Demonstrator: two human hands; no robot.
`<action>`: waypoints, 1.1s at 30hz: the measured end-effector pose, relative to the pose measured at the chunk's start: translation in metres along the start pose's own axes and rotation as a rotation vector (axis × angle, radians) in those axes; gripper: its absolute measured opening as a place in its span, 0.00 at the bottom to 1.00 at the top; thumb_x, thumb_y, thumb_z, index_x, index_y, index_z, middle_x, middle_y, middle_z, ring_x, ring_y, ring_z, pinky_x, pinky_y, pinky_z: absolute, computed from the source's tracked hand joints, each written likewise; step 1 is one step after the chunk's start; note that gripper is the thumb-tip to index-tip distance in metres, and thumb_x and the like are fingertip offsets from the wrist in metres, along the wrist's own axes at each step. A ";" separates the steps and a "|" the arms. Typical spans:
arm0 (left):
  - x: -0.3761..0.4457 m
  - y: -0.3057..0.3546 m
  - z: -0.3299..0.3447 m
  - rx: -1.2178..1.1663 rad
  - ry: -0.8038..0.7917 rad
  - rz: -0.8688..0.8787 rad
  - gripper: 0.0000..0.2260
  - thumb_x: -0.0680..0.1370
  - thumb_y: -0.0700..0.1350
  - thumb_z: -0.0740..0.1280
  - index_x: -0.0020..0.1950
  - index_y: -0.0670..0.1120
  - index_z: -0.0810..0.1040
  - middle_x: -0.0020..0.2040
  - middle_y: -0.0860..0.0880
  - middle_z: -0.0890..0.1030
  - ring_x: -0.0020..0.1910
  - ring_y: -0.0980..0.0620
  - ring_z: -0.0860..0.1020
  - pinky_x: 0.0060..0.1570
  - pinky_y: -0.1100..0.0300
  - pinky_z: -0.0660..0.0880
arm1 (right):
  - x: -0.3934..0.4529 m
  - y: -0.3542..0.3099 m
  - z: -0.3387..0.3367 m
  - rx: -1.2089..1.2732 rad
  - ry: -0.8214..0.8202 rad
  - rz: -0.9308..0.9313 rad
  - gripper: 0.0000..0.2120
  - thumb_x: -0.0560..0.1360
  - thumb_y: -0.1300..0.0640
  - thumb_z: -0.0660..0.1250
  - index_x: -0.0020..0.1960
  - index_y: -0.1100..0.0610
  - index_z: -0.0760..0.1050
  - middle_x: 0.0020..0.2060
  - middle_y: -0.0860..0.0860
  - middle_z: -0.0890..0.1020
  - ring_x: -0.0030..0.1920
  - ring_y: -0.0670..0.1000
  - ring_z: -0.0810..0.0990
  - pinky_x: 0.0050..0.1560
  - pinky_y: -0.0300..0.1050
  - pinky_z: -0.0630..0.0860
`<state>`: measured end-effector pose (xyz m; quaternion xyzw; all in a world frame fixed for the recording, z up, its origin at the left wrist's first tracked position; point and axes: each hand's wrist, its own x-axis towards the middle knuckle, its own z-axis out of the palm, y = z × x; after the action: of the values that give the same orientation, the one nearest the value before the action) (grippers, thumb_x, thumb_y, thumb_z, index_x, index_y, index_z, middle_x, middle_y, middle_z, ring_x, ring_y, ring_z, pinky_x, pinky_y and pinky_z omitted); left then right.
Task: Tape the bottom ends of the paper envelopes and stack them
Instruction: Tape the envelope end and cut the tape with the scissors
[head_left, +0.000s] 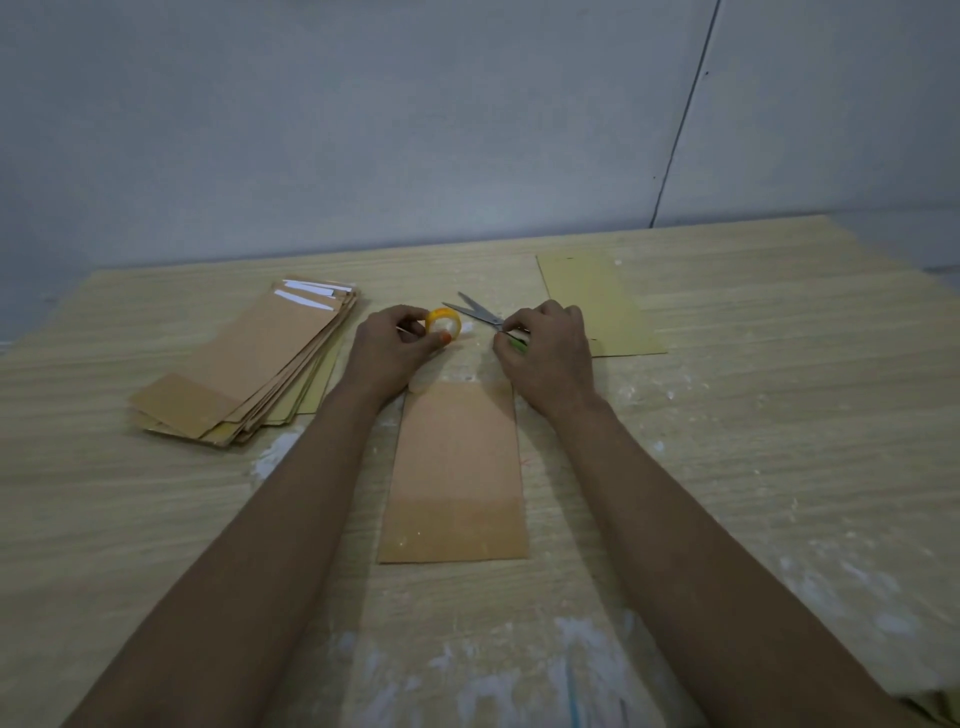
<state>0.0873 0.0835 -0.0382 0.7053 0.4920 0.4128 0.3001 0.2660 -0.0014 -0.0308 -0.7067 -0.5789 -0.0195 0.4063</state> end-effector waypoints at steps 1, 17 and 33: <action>-0.001 0.001 0.000 -0.005 0.009 -0.006 0.19 0.70 0.45 0.79 0.58 0.41 0.81 0.43 0.49 0.78 0.32 0.61 0.73 0.35 0.73 0.69 | 0.001 0.000 0.000 0.002 -0.005 -0.002 0.09 0.71 0.54 0.69 0.47 0.56 0.84 0.42 0.55 0.80 0.49 0.60 0.73 0.44 0.48 0.68; -0.023 0.006 -0.012 -0.174 0.033 -0.057 0.22 0.71 0.41 0.78 0.62 0.42 0.75 0.49 0.47 0.78 0.39 0.55 0.75 0.39 0.68 0.74 | -0.025 -0.015 -0.017 0.084 -0.069 -0.185 0.09 0.68 0.55 0.66 0.42 0.55 0.83 0.35 0.50 0.82 0.43 0.57 0.75 0.46 0.48 0.72; -0.052 0.003 -0.031 0.096 -0.081 0.041 0.14 0.67 0.48 0.81 0.48 0.49 0.81 0.47 0.47 0.78 0.45 0.52 0.75 0.46 0.57 0.72 | -0.042 -0.027 -0.022 -0.009 -0.302 -0.363 0.11 0.72 0.55 0.67 0.50 0.54 0.86 0.40 0.53 0.79 0.46 0.55 0.77 0.45 0.48 0.75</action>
<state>0.0525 0.0342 -0.0359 0.7449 0.4842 0.3659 0.2772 0.2396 -0.0479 -0.0224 -0.5878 -0.7506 0.0113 0.3016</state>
